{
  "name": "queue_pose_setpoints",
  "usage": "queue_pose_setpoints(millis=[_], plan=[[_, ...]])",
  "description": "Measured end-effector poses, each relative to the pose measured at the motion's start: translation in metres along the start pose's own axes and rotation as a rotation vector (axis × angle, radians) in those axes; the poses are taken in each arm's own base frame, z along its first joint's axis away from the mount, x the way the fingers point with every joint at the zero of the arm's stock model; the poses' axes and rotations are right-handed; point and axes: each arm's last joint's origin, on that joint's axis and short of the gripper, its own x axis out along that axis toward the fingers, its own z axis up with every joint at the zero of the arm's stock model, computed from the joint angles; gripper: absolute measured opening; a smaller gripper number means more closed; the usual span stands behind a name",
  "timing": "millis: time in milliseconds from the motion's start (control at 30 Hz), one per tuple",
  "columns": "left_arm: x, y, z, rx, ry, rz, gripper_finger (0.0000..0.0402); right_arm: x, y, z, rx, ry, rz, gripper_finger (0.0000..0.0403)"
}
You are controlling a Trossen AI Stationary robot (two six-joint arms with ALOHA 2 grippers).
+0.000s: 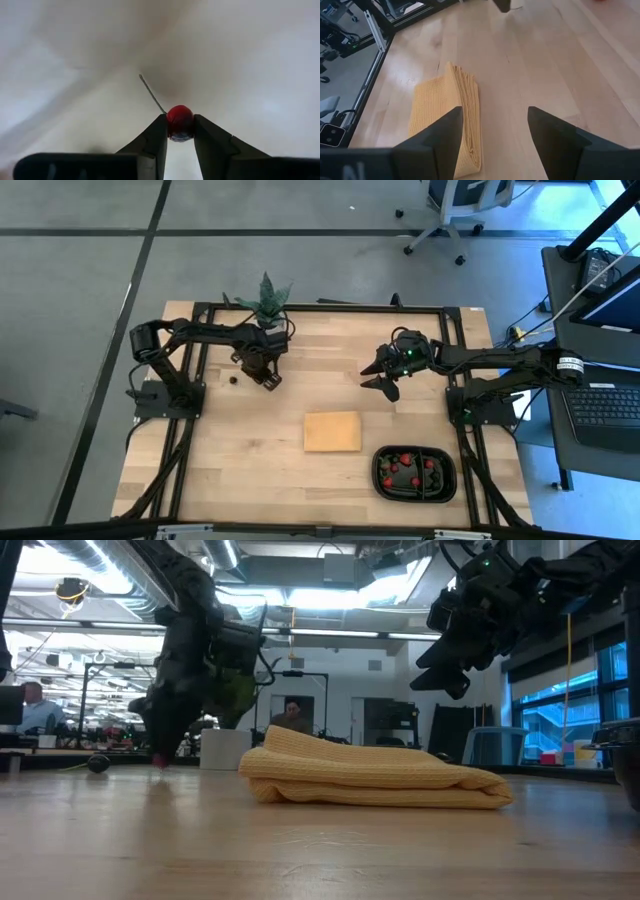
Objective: Pick and placing Produce into tupperware
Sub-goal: Put the red cherry into the black container
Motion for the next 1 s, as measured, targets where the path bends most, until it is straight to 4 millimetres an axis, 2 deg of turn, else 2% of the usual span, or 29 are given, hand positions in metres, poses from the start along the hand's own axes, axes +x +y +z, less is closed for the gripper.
queue_pose_setpoints(millis=[233, 433, 567, 700, 1000], plan=[[-0.018, -0.022, 0.005, 0.162, 0.057, -0.306, 0.0074, 0.0, 0.0, 0.0, -0.002, 0.0, 0.0, 0.0225], [-0.03, -0.057, 0.005, 0.396, -0.018, -0.535, 0.0079, 0.0, 0.0, 0.0, -0.004, -0.001, 0.0, 0.0225], [-0.035, -0.091, 0.001, 0.6, -0.153, -0.694, 0.0078, 0.0, 0.0, 0.0, -0.026, -0.002, 0.0, 0.0225], [-0.042, -0.124, -0.007, 0.778, -0.342, -0.767, 0.0075, 0.0, 0.0, 0.0, -0.028, -0.004, 0.0, 0.0225], [-0.059, -0.176, -0.034, 0.981, -0.856, -0.663, 0.0079, 0.0, 0.0, 0.0, -0.028, -0.004, 0.0, 0.0225]])
